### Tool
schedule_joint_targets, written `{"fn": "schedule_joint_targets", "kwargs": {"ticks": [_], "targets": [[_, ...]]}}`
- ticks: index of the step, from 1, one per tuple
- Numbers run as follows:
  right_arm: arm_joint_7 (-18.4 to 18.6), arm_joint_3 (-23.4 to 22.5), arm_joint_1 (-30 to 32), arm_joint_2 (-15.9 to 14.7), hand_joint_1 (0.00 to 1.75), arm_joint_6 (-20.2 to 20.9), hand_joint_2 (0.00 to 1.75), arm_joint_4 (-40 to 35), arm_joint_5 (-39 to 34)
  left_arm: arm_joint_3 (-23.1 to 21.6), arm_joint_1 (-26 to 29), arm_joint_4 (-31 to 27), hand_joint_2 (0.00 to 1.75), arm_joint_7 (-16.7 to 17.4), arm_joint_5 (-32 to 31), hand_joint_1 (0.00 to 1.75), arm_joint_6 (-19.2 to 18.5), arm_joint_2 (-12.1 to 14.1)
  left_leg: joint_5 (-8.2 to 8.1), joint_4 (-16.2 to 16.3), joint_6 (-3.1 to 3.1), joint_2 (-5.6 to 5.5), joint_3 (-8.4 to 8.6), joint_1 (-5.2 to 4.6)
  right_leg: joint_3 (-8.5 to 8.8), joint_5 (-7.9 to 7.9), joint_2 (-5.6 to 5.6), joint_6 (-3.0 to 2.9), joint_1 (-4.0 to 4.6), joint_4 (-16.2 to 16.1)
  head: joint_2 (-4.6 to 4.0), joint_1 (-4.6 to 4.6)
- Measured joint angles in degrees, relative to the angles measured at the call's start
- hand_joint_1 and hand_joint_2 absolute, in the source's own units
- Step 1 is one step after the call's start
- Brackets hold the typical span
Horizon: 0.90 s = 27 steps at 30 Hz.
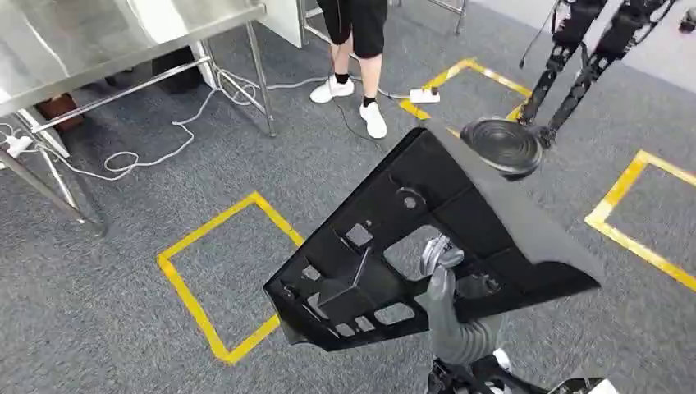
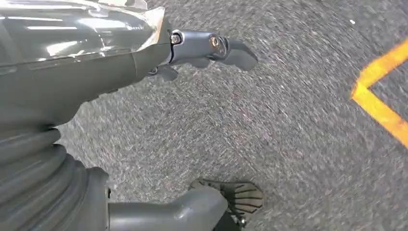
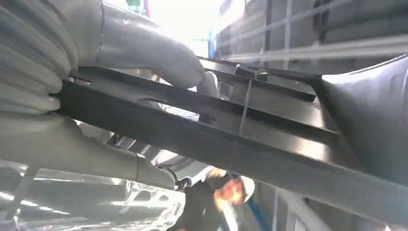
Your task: Take the parts from the cabinet and place them on the table.
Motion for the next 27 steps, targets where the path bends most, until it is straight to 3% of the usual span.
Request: {"fn": "schedule_joint_targets", "kwargs": {"ticks": [2,3,4,5,6,7,8,9,10,12,13,14,15,17,18,19,20,22,23,24,27], "targets": [[0.0,-0.3,0.3,-0.1,1.75,0.3,1.75,0.0,0.0,0.0,-0.1,0.0,1.75,-0.1,0.1,0.00,-0.1,0.0,-0.02,0.0,0.04,-1.66,-0.13,-0.01,-4.44,-3.27,1.22,-0.38,-0.34,8.5,0.00,0.30],[0.0,-0.5,0.5,-0.1,1.75,0.5,1.75,0.0,-0.1,0.0,-0.1,0.0,1.75,-0.3,0.3,0.00,-0.2,0.0,-0.02,0.0,0.04,-2.47,-0.19,-0.01,-6.08,-3.91,1.33,-0.13,-0.41,11.3,0.00,0.33],[0.0,-0.6,0.6,-0.1,1.75,1.0,1.75,0.1,-0.1,0.0,-0.1,0.0,1.75,-0.6,0.4,0.00,-0.2,0.0,-0.04,0.0,0.01,-3.32,-0.15,0.00,-6.50,-3.39,1.35,0.32,-0.55,11.5,0.00,0.35],[0.1,-0.7,0.5,-0.1,1.75,1.4,1.75,0.2,-0.1,0.0,0.0,0.0,1.75,-0.9,0.6,0.00,-0.3,0.0,-0.08,0.1,-0.06,-4.14,-0.10,0.04,-5.70,-1.88,1.37,1.03,-0.76,9.3,0.00,0.28],[0.1,-0.7,0.5,0.1,1.75,1.9,1.75,0.2,-0.1,0.0,0.0,0.0,1.75,-1.1,0.7,0.00,-0.3,0.0,-0.15,0.3,-0.21,-5.00,-0.05,0.13,-3.72,0.49,1.61,1.86,-1.05,4.7,0.00,0.35],[0.2,-0.7,0.5,0.4,1.75,2.1,1.75,0.3,-0.1,0.0,0.0,0.0,1.75,-1.3,0.8,0.00,-0.4,0.0,-0.33,0.5,-0.52,-5.82,-0.05,0.22,-1.29,2.88,2.37,2.63,-1.49,-0.7,0.00,0.33],[0.2,-0.7,0.3,0.5,1.75,2.2,1.75,0.4,-0.1,0.0,0.0,0.0,1.75,-1.4,0.8,0.00,-0.5,0.0,-0.55,0.9,-0.88,-6.41,-0.14,0.32,-0.10,3.51,4.00,2.75,-1.96,-3.8,0.00,0.41],[0.3,-0.7,0.3,0.6,1.75,2.3,1.75,0.6,0.0,0.0,0.0,0.0,1.75,-1.6,0.9,0.00,-0.5,0.1,-0.75,1.3,-1.42,-7.17,-0.57,-0.14,-0.10,3.53,5.47,2.19,-1.60,-4.0,0.00,0.77],[0.1,-0.8,0.3,0.6,1.75,2.4,1.75,0.6,0.0,0.0,0.0,0.0,1.75,-1.7,1.1,0.00,-0.6,0.1,-0.65,1.3,-1.75,-7.55,-0.81,-0.04,0.12,3.61,5.10,1.51,-1.54,-3.6,0.00,0.52],[0.2,-0.9,0.3,0.7,1.75,2.6,1.75,0.9,0.0,0.0,0.2,0.0,1.75,-1.7,1.3,0.00,-1.0,0.1,-0.33,1.0,-2.30,-8.28,-1.11,0.33,0.06,3.66,4.22,0.77,-1.13,-3.6,0.00,0.52],[0.2,-0.9,0.2,0.8,1.75,2.7,1.75,0.9,0.0,0.0,0.3,0.0,1.75,-1.8,1.3,0.00,-1.1,0.2,-0.44,1.3,-2.43,-8.21,-1.28,0.53,0.15,3.90,3.61,0.30,-1.82,-3.9,0.00,0.59],[0.2,-0.9,0.2,1.0,1.75,2.8,1.75,1.0,0.0,0.0,0.4,0.0,1.75,-1.7,1.3,0.00,-1.1,0.2,-1.12,2.4,-2.70,-4.64,-1.64,0.24,0.34,3.93,3.13,0.04,-1.69,-4.0,0.00,0.42],[0.2,-1.0,0.3,1.0,1.75,2.8,1.75,1.0,0.0,0.0,0.3,0.0,1.75,-1.8,1.3,0.00,-1.2,0.2,-2.91,5.2,-2.97,-2.24,-2.95,0.15,0.41,3.77,2.47,-0.32,-1.54,-4.0,0.00,-0.11],[0.2,-1.0,0.3,1.0,1.75,2.8,1.75,1.1,0.1,0.0,0.1,0.0,1.75,-1.8,1.3,0.00,-1.2,0.3,-7.08,13.9,-3.30,-0.94,-7.39,0.31,0.45,3.58,1.02,-0.91,-1.11,-4.0,0.00,-0.11],[0.2,-1.0,0.3,1.0,1.75,2.8,1.75,1.2,0.1,0.0,0.1,0.0,1.75,-1.8,1.3,0.00,-1.2,0.3,-8.28,17.5,-3.36,-0.76,-9.35,0.32,0.44,3.47,0.30,-1.05,-0.99,-3.9,0.00,-0.09],[0.2,-1.0,0.3,1.0,1.75,2.8,1.75,1.3,0.1,0.0,0.2,0.0,1.75,-1.7,1.3,0.00,-1.4,0.3,-8.16,19.0,-3.30,-0.69,-10.27,0.32,0.49,3.39,-0.39,-1.14,-0.87,-3.9,0.00,-0.09],[0.2,-1.0,0.3,1.0,1.75,2.8,1.75,1.4,0.1,0.0,0.2,0.0,1.75,-1.7,1.3,0.00,-1.4,0.3,-6.55,17.4,-3.11,-0.64,-9.63,0.31,0.61,3.25,-1.13,-1.30,-0.78,-3.9,0.00,-0.09],[0.2,-1.0,0.3,1.0,1.75,2.8,1.75,1.4,0.1,0.0,0.2,0.0,1.75,-1.7,1.3,0.00,-1.4,0.4,-1.80,8.3,-2.39,0.19,-4.86,0.16,1.09,2.92,-2.30,-1.31,-0.60,-4.0,0.00,-0.11],[0.2,-1.0,0.3,1.0,1.75,2.8,1.75,1.4,0.1,0.0,0.2,0.0,1.75,-1.7,1.3,0.00,-1.4,0.4,-0.15,3.6,-1.76,2.18,-2.18,-0.11,1.39,2.70,-2.73,-1.24,-0.46,-4.0,0.00,-0.11],[0.2,-1.0,0.3,1.0,1.75,2.8,1.75,1.4,0.1,0.0,0.0,0.0,1.75,-1.7,1.3,0.00,-1.4,0.5,-1.09,2.6,-1.57,3.89,-1.64,-0.81,1.51,2.42,-3.18,-0.88,0.04,-4.0,0.00,-0.02],[0.1,-1.0,0.2,1.0,1.75,2.8,1.75,1.5,-0.1,0.0,0.0,0.0,1.75,-1.4,1.3,0.00,-1.5,0.6,-1.02,2.2,-1.09,1.90,-1.92,-1.14,1.79,2.21,-4.61,-0.36,0.03,-4.4,0.00,-0.02]]}}
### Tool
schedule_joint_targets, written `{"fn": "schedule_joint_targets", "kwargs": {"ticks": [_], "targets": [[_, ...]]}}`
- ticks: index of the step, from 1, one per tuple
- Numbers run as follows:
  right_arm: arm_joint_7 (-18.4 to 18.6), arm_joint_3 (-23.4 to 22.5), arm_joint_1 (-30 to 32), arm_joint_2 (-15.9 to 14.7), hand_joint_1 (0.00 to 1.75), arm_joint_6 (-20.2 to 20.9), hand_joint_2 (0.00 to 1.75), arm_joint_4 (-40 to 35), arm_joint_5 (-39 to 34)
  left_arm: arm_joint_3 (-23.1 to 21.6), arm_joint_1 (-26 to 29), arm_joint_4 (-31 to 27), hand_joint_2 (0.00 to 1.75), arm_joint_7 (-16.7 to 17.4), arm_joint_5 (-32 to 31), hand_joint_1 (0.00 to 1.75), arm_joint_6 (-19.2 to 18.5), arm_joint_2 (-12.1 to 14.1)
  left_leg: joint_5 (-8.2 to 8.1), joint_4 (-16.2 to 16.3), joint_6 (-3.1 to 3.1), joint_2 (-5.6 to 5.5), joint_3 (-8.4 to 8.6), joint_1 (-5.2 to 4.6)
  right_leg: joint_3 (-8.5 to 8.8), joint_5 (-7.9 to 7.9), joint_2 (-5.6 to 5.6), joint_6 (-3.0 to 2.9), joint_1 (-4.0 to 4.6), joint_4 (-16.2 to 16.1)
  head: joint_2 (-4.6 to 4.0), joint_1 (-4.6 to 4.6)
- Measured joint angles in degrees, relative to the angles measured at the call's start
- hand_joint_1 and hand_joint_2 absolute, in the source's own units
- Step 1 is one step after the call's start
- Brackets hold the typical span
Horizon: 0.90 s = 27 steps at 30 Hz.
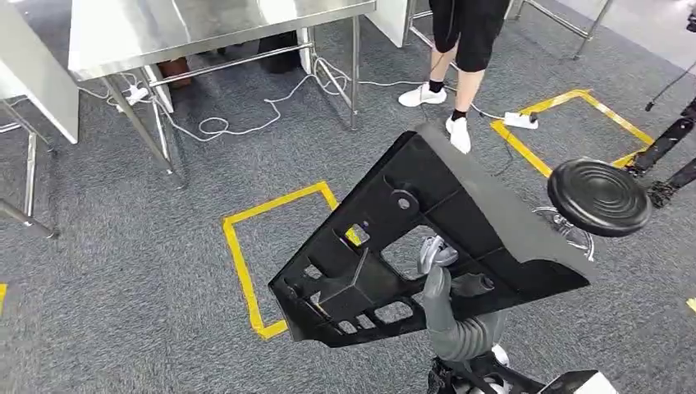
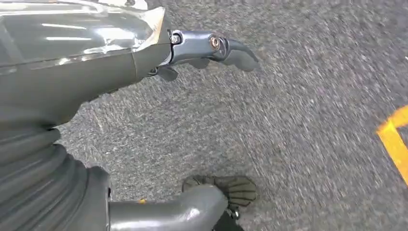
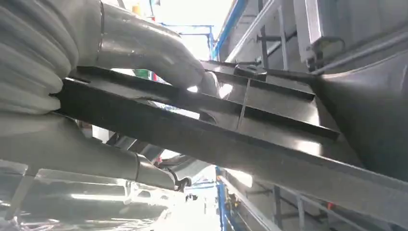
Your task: Take the parts from the cabinet and place them on the table.
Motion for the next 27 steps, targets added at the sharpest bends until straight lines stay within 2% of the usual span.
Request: {"fn": "schedule_joint_targets", "kwargs": {"ticks": [1,2,3,4,5,6,7,8,9,10,11,12,13,14,15,16,17,18,19,20,21,22,23,24,25,26,27], "targets": [[-0.1,0.0,-0.1,0.0,1.75,0.0,1.75,0.1,-0.2,0.0,0.0,0.0,1.75,0.0,0.1,0.00,0.0,0.1,0.25,-0.7,0.37,-0.77,0.31,0.02,0.50,-0.11,-0.63,0.42,0.27,-0.3,0.00,-0.11],[-0.3,0.0,-0.1,0.0,1.75,0.0,1.75,0.1,-0.2,0.0,0.1,0.0,1.75,0.0,0.4,0.00,-0.1,0.1,0.87,-1.6,0.66,-1.25,1.18,1.01,0.06,-0.58,0.69,0.76,0.37,0.4,0.00,0.09],[-0.5,0.0,-0.2,-0.1,1.75,0.0,1.75,0.2,-0.3,0.1,0.1,0.0,1.75,-0.1,0.7,0.00,-0.2,0.1,0.89,-2.0,0.89,-1.80,1.41,0.90,-0.42,-1.68,3.26,0.57,0.14,2.4,0.00,0.15],[-0.8,0.0,-0.2,-0.2,1.75,-0.1,1.75,0.3,-0.5,0.2,-0.1,0.0,1.75,-0.2,1.0,0.00,-0.4,0.1,1.05,-1.9,1.22,-2.33,1.43,0.94,-2.40,-3.53,4.87,0.10,0.05,6.3,0.00,0.22],[-0.9,0.0,0.0,-0.3,1.75,-0.3,1.75,0.4,-0.6,0.2,-0.2,0.0,1.75,-0.5,1.2,0.00,-0.6,0.1,1.04,-1.9,1.24,-3.14,1.41,0.95,-4.88,-5.34,5.61,-0.15,-0.09,11.1,0.00,0.50],[-1.0,0.0,0.1,-0.6,1.75,-0.4,1.75,0.6,-0.7,0.2,-0.3,0.0,1.75,-0.8,1.3,0.00,-0.7,0.1,1.02,-1.9,1.27,-4.01,1.36,0.95,-7.29,-6.62,5.89,-0.11,-0.29,15.3,0.00,0.50],[-1.2,0.0,0.2,-0.8,1.75,-0.5,1.75,0.8,-0.8,0.2,-0.2,0.0,1.75,-1.1,1.4,0.00,-1.0,0.1,1.01,-1.9,1.26,-4.85,1.38,0.95,-8.74,-6.76,5.98,0.29,-0.42,17.5,0.00,0.50],[-1.4,0.0,0.3,-1.0,1.75,-0.6,1.75,0.9,-0.9,0.3,-0.2,0.0,1.75,-1.4,1.5,0.00,-1.3,0.1,0.99,-1.9,1.24,-5.65,1.44,1.00,-8.78,-5.81,6.00,0.91,-0.58,16.7,0.00,0.52],[-1.7,0.0,0.3,-1.2,1.75,-0.7,1.75,1.0,-1.1,0.3,-0.2,0.0,1.75,-1.6,1.7,0.00,-1.4,0.1,0.96,-1.8,1.17,-6.47,1.50,1.09,-7.70,-3.95,6.05,1.68,-0.81,13.7,0.00,0.52],[-1.9,0.0,0.3,-1.3,1.75,-0.7,1.75,1.0,-1.2,0.3,-0.2,0.0,1.75,-1.7,1.7,0.00,-1.7,0.1,0.87,-1.7,0.96,-7.44,1.67,1.19,-5.44,-1.29,6.51,2.55,-1.13,8.3,0.00,0.52],[-2.1,0.0,0.2,-1.4,1.75,-0.7,1.75,1.0,-1.4,0.3,-0.2,0.0,1.75,-1.8,1.7,0.00,-1.8,0.1,0.74,-1.6,0.72,-8.13,1.74,1.23,-3.26,0.85,8.03,3.18,-1.60,3.3,0.00,0.54],[-2.2,0.1,0.1,-1.6,1.75,-0.7,1.75,1.0,-1.5,0.3,-0.2,0.0,1.75,-1.9,1.8,0.00,-1.8,0.2,0.60,-1.3,0.27,-8.75,1.50,1.02,-2.47,1.49,10.17,3.25,-1.90,0.6,0.00,0.72],[-2.2,0.1,0.0,-1.7,1.75,-0.7,1.75,1.1,-1.6,0.3,-0.2,0.0,1.75,-2.0,1.9,0.00,-1.8,0.3,0.34,-1.0,-0.15,-9.40,1.34,0.83,-2.40,1.83,9.42,2.39,-1.87,0.3,0.00,0.67],[-2.2,0.1,0.1,-1.8,1.75,-0.7,1.75,1.1,-1.6,0.3,-0.1,0.0,1.75,-2.1,1.9,0.00,-1.8,0.3,0.51,-1.1,-0.44,-9.60,1.13,0.95,-2.03,1.84,9.12,2.09,-1.54,0.4,0.00,0.43],[-2.2,0.1,0.0,-1.9,1.75,-0.7,1.75,1.2,-1.7,0.3,0.1,0.0,1.75,-2.1,1.9,0.00,-1.9,0.3,0.63,-1.3,-0.77,-10.00,1.04,1.28,-1.96,1.84,8.72,1.53,-1.22,0.5,0.00,0.50],[-2.2,0.1,-0.2,-2.0,1.75,-0.7,1.75,1.2,-1.7,0.4,0.3,0.0,1.75,-2.1,1.9,0.00,-1.9,0.3,0.67,-1.3,-1.12,-10.48,0.89,1.39,-1.82,2.06,8.18,1.14,-1.41,0.3,0.00,0.54],[-2.2,0.2,-0.3,-2.0,1.75,-0.7,1.75,1.2,-1.7,0.5,0.3,0.0,1.75,-2.1,1.9,0.00,-1.9,0.4,0.32,-0.8,-1.28,-9.65,0.87,1.62,-1.67,2.24,7.60,0.76,-1.96,0.1,0.00,0.54],[-2.2,0.2,-0.3,-2.0,1.75,-0.7,1.75,1.2,-1.7,0.5,0.3,0.0,1.75,-2.1,1.9,0.00,-1.9,0.4,-0.69,0.8,-1.59,-6.26,0.24,1.23,-1.50,2.09,7.14,0.46,-1.85,0.1,0.00,0.19],[-2.2,0.2,-0.3,-2.0,1.75,-0.7,1.75,1.2,-1.7,0.5,0.2,0.0,1.75,-2.1,2.0,0.00,-1.9,0.5,-2.77,4.4,-1.89,-4.16,-1.58,1.33,-1.43,1.99,6.46,-0.19,-1.68,0.1,0.00,-0.35],[-2.1,0.2,-0.2,-2.0,1.75,-0.7,1.75,1.3,-1.7,0.5,0.0,0.0,1.75,-1.7,2.3,0.00,-1.7,0.6,-4.93,8.8,-2.14,-3.26,-3.87,1.49,-1.42,1.92,6.07,-0.44,-1.47,0.1,0.00,-0.31],[-1.8,0.2,-0.2,-2.1,1.75,-0.7,1.75,1.3,-1.7,0.6,-0.1,0.0,1.75,-1.1,2.5,0.00,-1.6,0.6,-6.74,13.4,-2.36,-2.84,-6.30,1.62,-1.44,1.84,5.47,-0.57,-1.32,0.1,0.00,-0.33],[-1.6,0.3,-0.1,-2.2,1.75,-0.7,1.75,1.4,-1.7,0.7,0.0,0.0,1.75,-0.6,2.7,0.00,-1.5,0.6,-7.33,16.2,-2.50,-2.66,-7.88,1.75,-1.45,1.78,5.03,-0.63,-1.22,0.1,0.00,-0.35],[-1.6,0.3,0.1,-2.4,1.75,-0.7,1.75,1.5,-1.7,0.7,0.2,0.0,1.75,-0.4,3.0,0.00,-1.5,0.6,-6.53,16.2,-2.53,-2.58,-8.01,1.86,-1.41,1.73,4.67,-0.67,-1.18,0.1,0.00,-0.33],[-1.6,0.4,0.1,-2.5,1.75,-0.7,1.75,1.6,-1.7,0.8,0.2,0.0,1.75,-0.2,3.0,0.00,-1.4,0.6,-4.64,13.5,-2.45,-2.55,-6.74,1.89,-1.36,1.68,4.43,-0.71,-1.16,0.1,0.00,-0.37],[-1.6,0.4,0.2,-2.6,1.75,-0.7,1.75,1.6,-1.7,1.0,0.2,0.0,1.75,-0.2,3.0,0.00,-1.3,0.6,-2.30,9.0,-2.27,-2.50,-4.46,1.88,-1.25,1.56,4.31,-0.54,-1.16,0.1,0.00,-0.35],[-1.6,0.4,0.2,-2.7,1.75,-0.7,1.75,1.6,-1.7,1.1,0.2,0.0,1.75,-0.2,3.0,0.00,-1.3,0.6,-0.01,3.6,-1.97,-2.19,-1.46,1.86,-1.09,1.53,4.24,-0.52,-1.16,0.1,0.00,-0.38],[-1.6,0.4,0.2,-2.8,1.75,-0.7,1.75,1.6,-1.7,1.1,0.2,0.0,1.75,-0.2,3.0,0.00,-1.2,0.7,0.33,-0.3,-1.54,-1.27,0.64,1.72,-0.96,1.39,4.15,-0.32,-1.07,0.1,0.00,-0.35]]}}
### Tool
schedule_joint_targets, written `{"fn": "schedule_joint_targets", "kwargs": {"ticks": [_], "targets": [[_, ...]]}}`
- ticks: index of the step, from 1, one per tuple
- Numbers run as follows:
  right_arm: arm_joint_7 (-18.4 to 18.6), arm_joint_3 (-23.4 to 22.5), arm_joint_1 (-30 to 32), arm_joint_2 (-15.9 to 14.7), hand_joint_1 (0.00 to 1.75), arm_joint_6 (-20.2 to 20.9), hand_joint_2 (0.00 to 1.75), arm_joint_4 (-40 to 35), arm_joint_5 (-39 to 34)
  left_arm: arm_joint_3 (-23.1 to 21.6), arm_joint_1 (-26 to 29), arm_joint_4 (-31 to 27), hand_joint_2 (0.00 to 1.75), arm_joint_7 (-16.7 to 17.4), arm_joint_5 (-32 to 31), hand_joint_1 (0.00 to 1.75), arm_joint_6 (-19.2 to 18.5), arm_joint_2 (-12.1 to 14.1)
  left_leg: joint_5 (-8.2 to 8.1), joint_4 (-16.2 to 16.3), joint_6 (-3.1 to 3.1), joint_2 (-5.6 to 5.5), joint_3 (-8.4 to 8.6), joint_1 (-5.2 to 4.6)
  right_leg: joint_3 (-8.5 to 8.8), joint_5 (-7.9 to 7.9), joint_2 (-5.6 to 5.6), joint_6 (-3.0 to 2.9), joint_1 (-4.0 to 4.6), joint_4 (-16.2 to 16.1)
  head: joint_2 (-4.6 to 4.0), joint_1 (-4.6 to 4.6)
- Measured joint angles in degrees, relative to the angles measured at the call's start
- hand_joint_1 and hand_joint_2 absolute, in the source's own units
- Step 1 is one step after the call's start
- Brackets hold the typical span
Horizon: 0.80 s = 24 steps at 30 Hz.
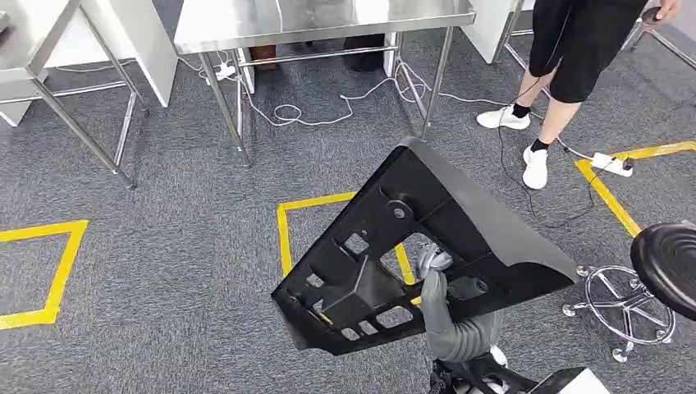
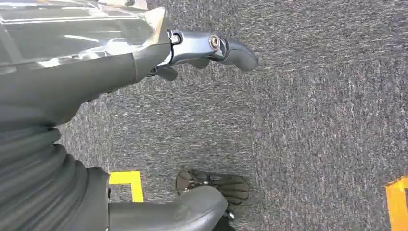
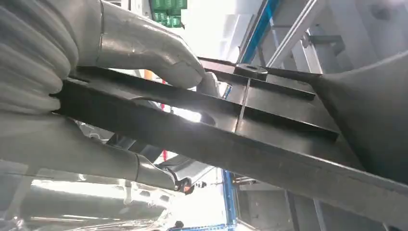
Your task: Take the parts from the cabinet and place them on the table.
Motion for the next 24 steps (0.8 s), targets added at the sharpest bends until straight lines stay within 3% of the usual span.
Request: {"fn": "schedule_joint_targets", "kwargs": {"ticks": [1,2,3,7,17,18,19,20,21,22,24], "targets": [[0.0,0.0,0.0,-0.1,1.75,0.0,1.75,0.0,0.0,0.0,-0.1,0.0,1.75,0.0,0.0,0.00,0.0,0.0,-0.17,-0.2,0.25,-0.14,0.12,-0.47,-0.09,-0.23,-0.03,0.42,0.73,0.1,0.00,0.07],[0.0,0.0,0.1,-0.2,1.75,0.0,1.75,0.0,0.0,0.0,-0.1,0.0,1.75,0.0,0.0,0.00,0.0,0.0,-0.15,-0.1,0.36,-0.40,0.08,-0.55,-0.07,-0.21,-0.03,0.49,0.55,0.0,0.00,0.04],[0.0,0.0,0.1,-0.3,1.75,0.0,1.75,0.0,0.0,0.1,0.0,0.0,1.75,0.0,0.0,0.00,0.0,0.0,0.13,-0.4,-0.09,-0.47,0.20,-0.47,-0.18,-0.69,-0.04,0.24,1.32,0.2,0.00,0.13],[0.0,0.1,0.2,-0.5,1.75,0.0,1.75,0.1,-0.1,0.6,0.0,0.0,1.75,0.5,0.0,0.00,0.0,0.0,0.00,-0.3,0.17,-0.69,0.25,-1.36,0.13,-0.47,-0.14,0.82,1.03,0.0,0.00,0.11],[0.2,0.8,0.2,-1.2,1.75,0.7,1.75,0.6,-0.2,0.9,0.0,0.0,1.75,1.2,0.0,0.00,0.0,0.0,-0.54,-0.2,2.37,-0.80,0.18,-2.43,0.55,-0.08,-0.32,2.67,-0.14,-1.0,0.00,0.13],[0.4,0.9,0.1,-1.2,1.75,0.7,1.75,0.6,-0.2,0.9,0.0,0.0,1.75,1.2,0.0,0.00,-0.1,0.0,-0.71,-0.3,2.68,-0.93,0.10,-2.46,0.73,-0.13,-0.45,2.99,-0.18,-1.5,0.00,0.09],[0.7,0.9,0.1,-1.2,1.75,0.7,1.75,0.5,-0.2,0.9,0.0,0.0,1.75,1.2,0.0,0.00,-0.3,0.0,-0.31,-1.2,3.20,-1.15,1.15,-2.03,1.08,-0.39,-0.70,3.44,0.31,-1.5,0.00,0.07],[0.9,0.9,0.2,-1.2,1.75,0.7,1.75,0.5,-0.2,0.9,0.1,0.0,1.75,1.2,0.0,0.00,-0.6,0.0,-0.14,-1.8,3.46,-1.24,1.68,-1.71,0.81,-0.82,0.08,3.28,-0.12,-0.2,0.00,0.24],[0.9,1.0,0.1,-1.2,1.75,0.7,1.75,0.4,-0.2,0.9,0.0,0.0,1.75,1.2,0.0,0.00,-0.6,0.0,-0.14,-1.9,3.65,-1.30,1.89,-1.48,-0.70,-2.27,0.87,2.80,0.12,2.8,0.00,0.22],[0.9,1.0,0.2,-1.2,1.75,0.7,1.75,0.4,-0.2,0.9,0.0,0.0,1.75,1.2,0.0,0.00,-0.7,0.0,-0.24,-1.9,3.87,-1.40,1.98,-1.46,-3.26,-4.20,1.37,2.35,0.03,7.5,0.00,0.53],[1.0,1.0,0.6,-1.3,1.75,0.7,1.75,0.4,-0.2,0.9,0.0,0.0,1.75,1.4,0.0,0.00,-0.7,0.0,-0.46,-1.9,4.05,-1.88,2.03,-1.57,-8.32,-6.71,1.69,2.04,0.08,15.7,0.00,0.50]]}}
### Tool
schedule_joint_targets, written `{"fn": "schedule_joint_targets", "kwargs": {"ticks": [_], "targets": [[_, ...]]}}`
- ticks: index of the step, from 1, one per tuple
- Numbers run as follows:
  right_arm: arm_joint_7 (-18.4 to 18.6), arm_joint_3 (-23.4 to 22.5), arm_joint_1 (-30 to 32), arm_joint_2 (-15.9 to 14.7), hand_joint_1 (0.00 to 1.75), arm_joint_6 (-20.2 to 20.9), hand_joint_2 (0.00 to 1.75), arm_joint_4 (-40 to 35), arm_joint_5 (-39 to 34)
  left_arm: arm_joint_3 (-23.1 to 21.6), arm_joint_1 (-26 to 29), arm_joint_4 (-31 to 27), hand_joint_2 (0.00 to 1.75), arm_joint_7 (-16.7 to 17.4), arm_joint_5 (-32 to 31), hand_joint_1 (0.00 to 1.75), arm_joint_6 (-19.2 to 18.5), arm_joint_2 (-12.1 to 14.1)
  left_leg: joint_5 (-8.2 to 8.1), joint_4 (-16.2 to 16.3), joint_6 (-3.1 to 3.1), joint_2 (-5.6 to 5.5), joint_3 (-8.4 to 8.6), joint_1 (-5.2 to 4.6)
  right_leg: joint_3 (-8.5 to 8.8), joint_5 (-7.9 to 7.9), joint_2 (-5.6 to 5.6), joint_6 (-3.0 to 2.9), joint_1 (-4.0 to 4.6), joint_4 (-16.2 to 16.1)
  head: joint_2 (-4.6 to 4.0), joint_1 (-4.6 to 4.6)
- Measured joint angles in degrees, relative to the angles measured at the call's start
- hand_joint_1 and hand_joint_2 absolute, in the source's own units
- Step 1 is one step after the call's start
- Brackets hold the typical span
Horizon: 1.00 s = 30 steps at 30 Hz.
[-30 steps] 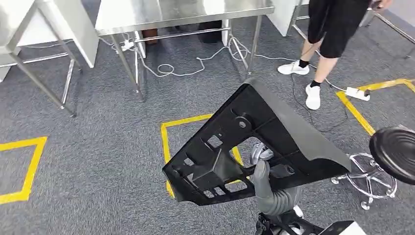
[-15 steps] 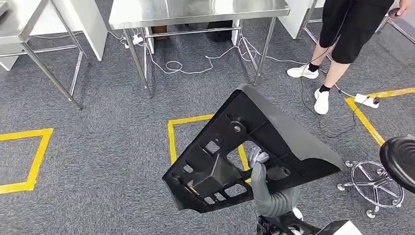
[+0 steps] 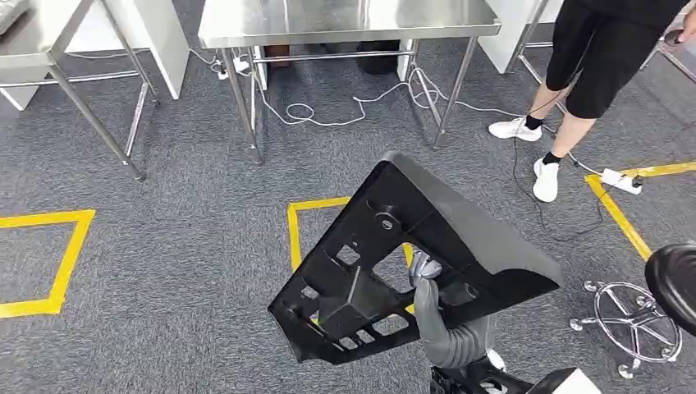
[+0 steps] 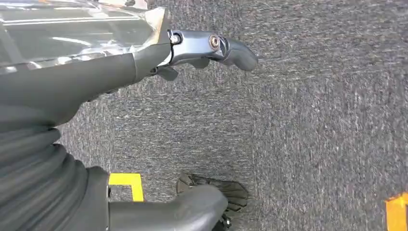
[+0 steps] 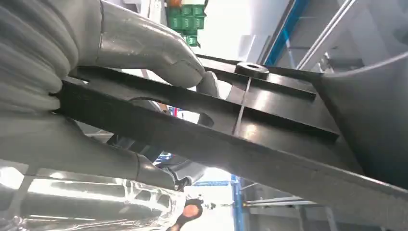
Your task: Take the parts from the cabinet and place them on the table.
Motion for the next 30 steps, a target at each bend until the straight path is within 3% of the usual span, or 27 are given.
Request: {"fn": "schedule_joint_targets", "kwargs": {"ticks": [1,2,3,4,5,7,9,11,12,13,15,16,17,21,22,23,25,27,28,30], "targets": [[0.0,0.0,0.2,0.0,1.75,0.0,1.75,0.0,0.0,0.0,0.0,0.0,1.75,0.2,0.0,0.00,0.0,0.0,-0.09,0.0,-0.09,-0.35,0.10,-0.06,-1.12,0.23,0.10,0.24,0.12,1.2,0.00,0.00],[0.0,0.0,0.3,-0.1,1.75,0.1,1.75,0.0,0.1,0.0,0.0,0.0,1.75,0.2,0.0,0.00,0.0,0.0,-0.29,0.0,-0.19,-0.64,0.26,-0.11,-0.71,1.63,0.14,0.66,0.15,-0.5,0.00,-0.02],[0.1,0.0,0.3,-0.1,1.75,0.2,1.75,0.0,0.2,0.0,0.0,0.0,1.75,0.4,0.0,0.00,0.0,0.0,-0.43,0.1,-0.34,-0.90,0.48,-0.11,0.67,3.41,0.14,1.07,0.15,-3.8,0.00,0.02],[0.1,0.0,0.3,-0.1,1.75,0.4,1.75,0.0,0.4,0.0,0.0,0.0,1.75,0.5,0.0,0.00,0.0,-0.1,-0.73,0.1,-0.55,-1.19,0.93,-0.10,3.46,6.14,0.16,1.54,0.14,-9.7,0.00,0.00],[0.1,0.0,0.4,-0.1,1.75,0.5,1.75,0.0,0.5,0.0,0.0,0.0,1.75,0.7,0.0,0.00,0.0,-0.1,-1.01,0.1,-0.82,-1.37,1.26,-0.09,5.75,7.93,0.27,1.64,0.14,-14.5,0.00,0.04],[0.1,0.0,0.6,-0.1,1.75,1.0,1.75,0.0,0.7,0.0,0.0,0.0,1.75,0.7,0.0,0.00,-0.1,-0.1,-1.78,0.3,-1.61,-1.55,1.38,-0.53,6.92,8.14,0.42,-0.11,0.41,-16.4,0.00,0.00],[0.1,0.0,0.7,-0.1,1.75,1.2,1.75,0.0,0.8,0.0,0.1,0.0,1.75,0.7,0.0,0.00,-0.2,-0.1,-1.93,0.2,-2.06,-1.49,1.53,-0.12,6.95,7.99,0.45,-1.10,0.80,-16.4,0.00,-0.02],[0.1,0.0,0.7,0.2,1.75,1.2,1.75,0.0,0.8,0.0,0.1,0.0,1.75,0.6,-0.1,0.00,-0.3,-0.1,-2.73,1.3,-2.93,-0.94,1.10,0.22,7.84,7.95,0.49,-1.88,0.08,-16.9,0.00,-0.02],[0.1,-0.1,0.7,0.3,1.75,1.2,1.75,-0.1,0.9,0.0,0.1,0.0,1.75,0.5,-0.2,0.00,-0.3,-0.2,-3.85,4.3,-3.40,-0.28,-0.14,0.25,8.39,7.47,0.35,-2.64,0.07,-16.9,0.00,-0.41],[0.1,-0.1,0.7,0.4,1.75,1.2,1.75,0.0,0.9,0.0,0.1,0.0,1.75,0.5,-0.2,0.00,-0.3,-0.2,-5.30,8.5,-3.78,-0.05,-2.38,0.53,8.81,7.18,0.31,-3.01,0.10,-16.9,0.00,-0.33],[0.1,-0.1,0.8,0.5,1.75,1.2,1.75,0.0,0.9,0.0,0.2,0.0,1.75,0.5,-0.4,0.00,-0.4,-0.2,-7.39,16.7,-4.37,0.15,-7.84,0.91,9.60,6.36,0.27,-3.19,0.18,-16.9,0.00,-0.37],[0.1,-0.1,0.9,0.6,1.75,1.2,1.75,0.0,0.9,0.0,0.2,0.0,1.75,0.4,-0.7,0.00,-0.5,-0.2,-7.13,18.7,-4.44,0.32,-9.77,1.06,10.11,5.93,0.28,-3.14,0.18,-16.9,0.00,-0.39],[0.1,-0.1,0.9,0.7,1.75,1.2,1.75,0.0,0.9,0.0,0.2,0.0,1.75,0.4,-0.8,0.00,-0.7,-0.2,-5.69,18.2,-4.47,0.38,-10.38,1.16,10.67,5.47,0.31,-3.08,0.18,-16.9,0.00,-0.35],[0.1,-0.1,0.9,0.7,1.75,1.2,1.75,0.0,0.9,0.0,0.2,0.0,1.75,0.3,-0.8,0.00,-0.7,-0.2,-5.27,17.9,-4.47,0.39,-10.38,1.17,10.79,5.37,0.31,-3.07,0.18,-16.9,0.00,-0.37],[0.1,-0.1,0.9,0.8,1.75,1.2,1.75,0.0,1.2,-0.1,0.2,0.0,1.75,0.2,-1.2,0.00,-0.8,-0.2,2.38,7.6,-3.96,0.63,-7.01,1.18,12.90,3.88,0.31,-2.75,0.18,-17.0,0.00,-0.37],[0.1,-0.2,0.8,1.2,1.75,1.1,1.75,-0.2,1.4,-0.1,0.0,0.0,1.75,0.1,-1.3,0.00,-1.0,0.0,1.55,2.1,-2.56,1.22,-3.88,0.15,13.07,2.62,0.20,-1.60,0.46,-17.8,0.00,-0.35],[0.2,-0.6,0.8,1.5,1.75,1.0,1.75,-0.3,1.6,-0.1,0.2,0.0,1.75,0.0,-1.6,0.00,-1.1,0.1,1.21,0.8,-1.62,1.05,-2.99,-0.03,15.07,3.14,0.04,-0.91,0.89,-18.1,0.00,-0.46],[0.3,-0.8,0.7,1.6,1.75,0.5,1.75,-0.4,1.9,-0.2,0.3,0.0,1.75,0.0,-2.3,0.00,-1.0,-0.2,0.91,-0.3,-0.86,0.55,-0.91,0.26,12.97,2.79,0.29,-0.77,0.84,-13.7,0.00,-0.26],[0.4,-1.0,0.6,1.6,1.75,0.4,1.75,-0.5,1.9,-0.3,0.3,0.0,1.75,0.0,-2.4,0.00,-0.9,-0.3,0.56,-0.3,-0.47,0.47,-0.46,0.22,10.48,2.20,0.32,-0.80,0.83,-9.5,0.00,-0.37],[0.6,-1.1,0.7,1.6,1.75,0.0,1.75,-0.5,2.1,-0.5,0.2,0.0,1.75,0.1,-2.5,0.00,-0.7,-0.4,-0.47,-0.3,-0.25,0.17,0.38,0.25,4.03,-0.82,0.41,-1.13,0.65,-1.6,0.00,-0.15]]}}
